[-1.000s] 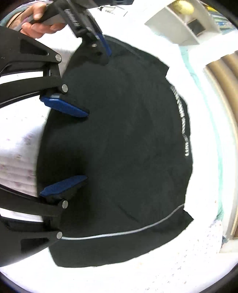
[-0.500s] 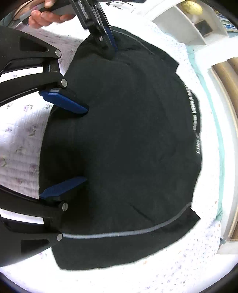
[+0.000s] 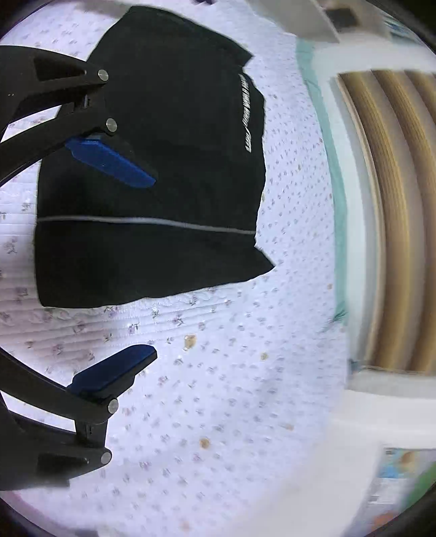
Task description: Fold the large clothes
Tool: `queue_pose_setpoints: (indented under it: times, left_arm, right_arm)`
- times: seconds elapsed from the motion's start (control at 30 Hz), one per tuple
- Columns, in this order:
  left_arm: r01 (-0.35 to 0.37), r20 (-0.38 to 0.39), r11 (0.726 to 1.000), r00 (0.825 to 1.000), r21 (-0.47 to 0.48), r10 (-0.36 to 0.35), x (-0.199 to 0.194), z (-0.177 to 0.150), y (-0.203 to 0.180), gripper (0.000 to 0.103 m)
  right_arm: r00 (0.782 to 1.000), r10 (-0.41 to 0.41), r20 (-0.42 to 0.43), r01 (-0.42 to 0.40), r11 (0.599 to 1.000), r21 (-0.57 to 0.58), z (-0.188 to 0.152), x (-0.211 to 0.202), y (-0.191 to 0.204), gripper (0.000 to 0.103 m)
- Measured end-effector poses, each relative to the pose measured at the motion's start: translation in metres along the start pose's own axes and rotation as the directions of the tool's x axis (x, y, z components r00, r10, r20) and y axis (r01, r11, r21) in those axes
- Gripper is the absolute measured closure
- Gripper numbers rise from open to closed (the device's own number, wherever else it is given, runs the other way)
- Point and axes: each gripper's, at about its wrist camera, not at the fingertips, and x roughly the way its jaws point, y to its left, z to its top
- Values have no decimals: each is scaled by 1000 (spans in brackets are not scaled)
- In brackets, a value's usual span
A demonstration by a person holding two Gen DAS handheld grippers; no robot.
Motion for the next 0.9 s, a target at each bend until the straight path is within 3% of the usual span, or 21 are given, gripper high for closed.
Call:
queue_pose_setpoints:
  times: [0.07, 0.1, 0.2, 0.27, 0.37, 0.5, 0.6, 0.73, 0.77, 0.83, 0.87, 0.9]
  left_arm:
    - [48, -31, 998, 998, -49, -50, 16, 1, 15, 23]
    - [106, -50, 990, 993, -91, -111, 28, 1, 25, 23]
    - [226, -98, 944, 962, -241, -255, 65, -6, 51, 23]
    - [254, -96, 925, 952, -284, -291, 74, -8, 62, 23]
    - [294, -81, 902, 939, -317, -334, 80, -7, 71, 23]
    - [294, -111, 890, 930, -349, -351, 94, 0, 70, 23]
    - [337, -164, 865, 893, -372, -418, 110, 3, 66, 23]
    - [379, -211, 839, 850, -389, -482, 129, 6, 54, 23]
    - [376, -231, 838, 842, -396, -487, 135, 6, 52, 23]
    - [347, -280, 864, 844, -365, -458, 147, 8, 41, 23]
    - [338, -297, 876, 846, -345, -443, 150, 8, 37, 23]
    - [322, -314, 891, 851, -322, -421, 153, 8, 30, 23]
  right_arm:
    - [998, 59, -26, -58, 997, 47, 0, 11, -14, 8]
    - [994, 101, -43, -98, 992, 78, 2, 20, -23, 8]
    - [985, 151, -87, -142, 985, 102, 1, 46, -31, 8]
    - [976, 184, -114, -171, 978, 116, 0, 62, -29, 8]
    - [943, 290, -165, -259, 948, 185, -2, 91, -33, 8]
    - [930, 303, -208, -254, 939, 232, -10, 118, -35, 7]
    - [883, 422, -206, -337, 874, 350, -18, 135, -44, 5]
    - [862, 463, -207, -376, 857, 353, -20, 136, -45, 4]
    - [846, 488, -217, -401, 848, 345, -20, 135, -42, 4]
    - [792, 556, -252, -472, 819, 325, -21, 137, -32, 3]
    - [782, 560, -275, -483, 822, 301, -22, 137, -26, 3]
    - [792, 533, -296, -470, 844, 259, -22, 138, -19, 3]
